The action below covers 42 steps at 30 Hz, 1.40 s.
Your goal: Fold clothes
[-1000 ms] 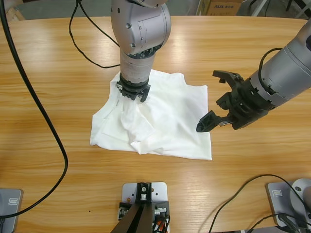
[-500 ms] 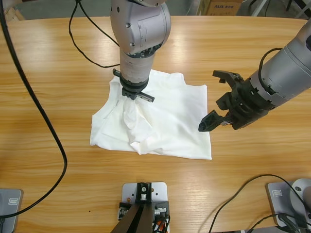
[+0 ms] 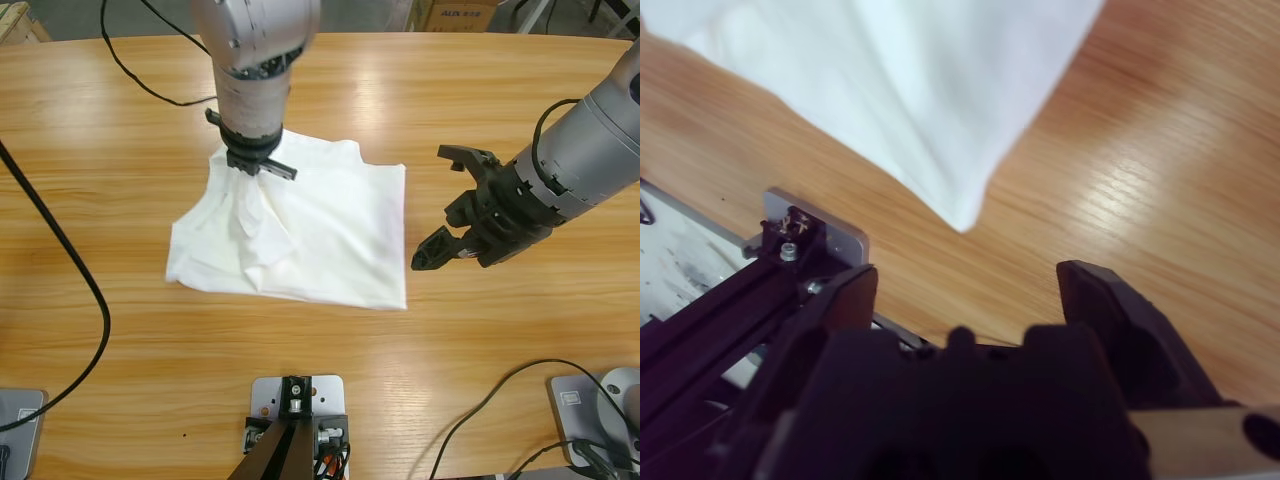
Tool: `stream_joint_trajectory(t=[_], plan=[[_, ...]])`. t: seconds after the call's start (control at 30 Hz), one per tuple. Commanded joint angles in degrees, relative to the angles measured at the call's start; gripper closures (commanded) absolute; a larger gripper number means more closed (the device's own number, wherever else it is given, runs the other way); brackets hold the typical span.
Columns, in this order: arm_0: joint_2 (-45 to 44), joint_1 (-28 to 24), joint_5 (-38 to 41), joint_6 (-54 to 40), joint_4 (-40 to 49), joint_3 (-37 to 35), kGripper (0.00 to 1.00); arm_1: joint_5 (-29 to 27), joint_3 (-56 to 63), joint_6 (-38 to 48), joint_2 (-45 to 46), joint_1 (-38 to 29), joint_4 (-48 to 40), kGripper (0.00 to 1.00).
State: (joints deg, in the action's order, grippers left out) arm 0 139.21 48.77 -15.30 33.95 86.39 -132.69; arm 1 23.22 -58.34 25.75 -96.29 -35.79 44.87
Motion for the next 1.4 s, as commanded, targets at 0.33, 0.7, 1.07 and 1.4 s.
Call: stream_joint_trajectory(t=[0.33,0.7,1.07,1.4], plan=[[0.79,-2.06,-2.63,-7.23,8.71,-11.77,1.000,0.87,0.15,-0.70,-3.85,0.37,-0.49,0.266],[2.70,-3.42,-2.63,-6.49,8.80,-7.60,1.000,0.95,0.33,-0.70,-3.11,0.37,-0.21,0.266],[4.32,-6.30,-2.63,-6.88,8.74,-4.93,0.371,1.04,0.33,-0.70,-2.41,0.37,0.43,0.248],[1.86,-9.73,-3.86,-7.14,8.80,-1.73,0.004,1.39,0.59,-0.79,-2.06,0.37,0.57,0.248]])
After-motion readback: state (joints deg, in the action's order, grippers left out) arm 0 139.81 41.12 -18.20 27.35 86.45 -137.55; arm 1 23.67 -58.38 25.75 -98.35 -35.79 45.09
